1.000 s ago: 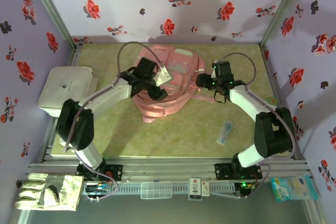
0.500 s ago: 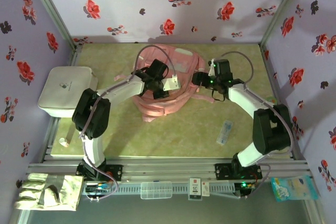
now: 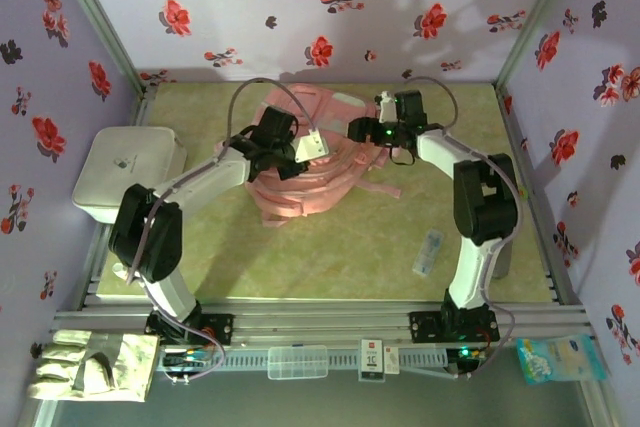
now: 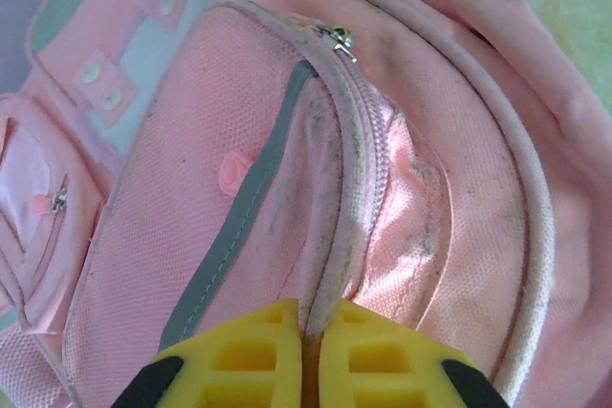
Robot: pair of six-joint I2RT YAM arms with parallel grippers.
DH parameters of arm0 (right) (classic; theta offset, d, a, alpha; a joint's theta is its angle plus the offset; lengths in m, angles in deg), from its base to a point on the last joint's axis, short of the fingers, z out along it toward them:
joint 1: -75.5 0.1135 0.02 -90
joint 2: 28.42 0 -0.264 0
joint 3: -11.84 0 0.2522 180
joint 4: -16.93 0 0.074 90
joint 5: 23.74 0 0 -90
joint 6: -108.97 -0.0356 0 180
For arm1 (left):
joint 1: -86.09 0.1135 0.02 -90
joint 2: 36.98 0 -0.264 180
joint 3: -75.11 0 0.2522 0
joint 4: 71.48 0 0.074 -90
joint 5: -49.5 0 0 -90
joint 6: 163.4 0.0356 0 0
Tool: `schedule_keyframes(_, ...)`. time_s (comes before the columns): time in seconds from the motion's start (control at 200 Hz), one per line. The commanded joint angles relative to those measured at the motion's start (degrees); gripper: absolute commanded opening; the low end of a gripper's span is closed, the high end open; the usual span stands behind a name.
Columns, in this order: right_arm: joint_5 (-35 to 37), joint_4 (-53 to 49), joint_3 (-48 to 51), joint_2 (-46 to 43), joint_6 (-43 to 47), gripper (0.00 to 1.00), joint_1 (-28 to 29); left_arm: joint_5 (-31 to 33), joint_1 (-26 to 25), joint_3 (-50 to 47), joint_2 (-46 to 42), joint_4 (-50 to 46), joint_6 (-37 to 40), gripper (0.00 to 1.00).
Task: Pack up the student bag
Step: Unzip the student bag at the center of the table.
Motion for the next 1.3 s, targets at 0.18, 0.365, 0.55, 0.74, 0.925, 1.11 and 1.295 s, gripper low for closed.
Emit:
schedule_keyframes(0.18, -13.86, -6.53, -1.86, 1.25, 9.47, 0.77, -0.56, -0.37, 1.85, -1.33, -2.57, 5.49, -4.93, 0.05)
schedule_keyframes(0.365, -17.49, -17.00, -1.01, -0.61, 19.30, 0.71, -0.58, -0.53, 2.23, -0.90, -2.33, 5.62, -5.26, 0.04)
schedule_keyframes(0.55, -16.30, -17.20, -1.68, -0.28, 21.37, 0.52, -0.56, -1.43, 2.23, -0.29, -2.06, 5.27, -5.68, 0.04)
schedule_keyframes(0.74, -11.93, -14.95, -1.77, 0.10, 20.33, 0.35, -0.54, -2.20, 2.25, -0.45, -2.42, 4.25, -5.68, 0.04)
schedule_keyframes(0.925, -8.11, -14.33, -1.81, 0.46, 18.43, 0.39, -0.71, -2.34, 2.25, -0.80, -2.66, 4.02, -5.59, 0.04)
schedule_keyframes(1.11, -9.36, -12.83, -1.79, 0.06, 15.22, 0.54, -1.14, -2.51, 2.25, -0.80, -2.63, 4.01, -5.60, 0.03)
schedule_keyframes(1.295, -9.67, -12.07, -1.97, 0.39, 13.49, 0.56, -1.17, -2.51, 2.25, -0.91, -2.75, 4.02, -5.51, 0.03)
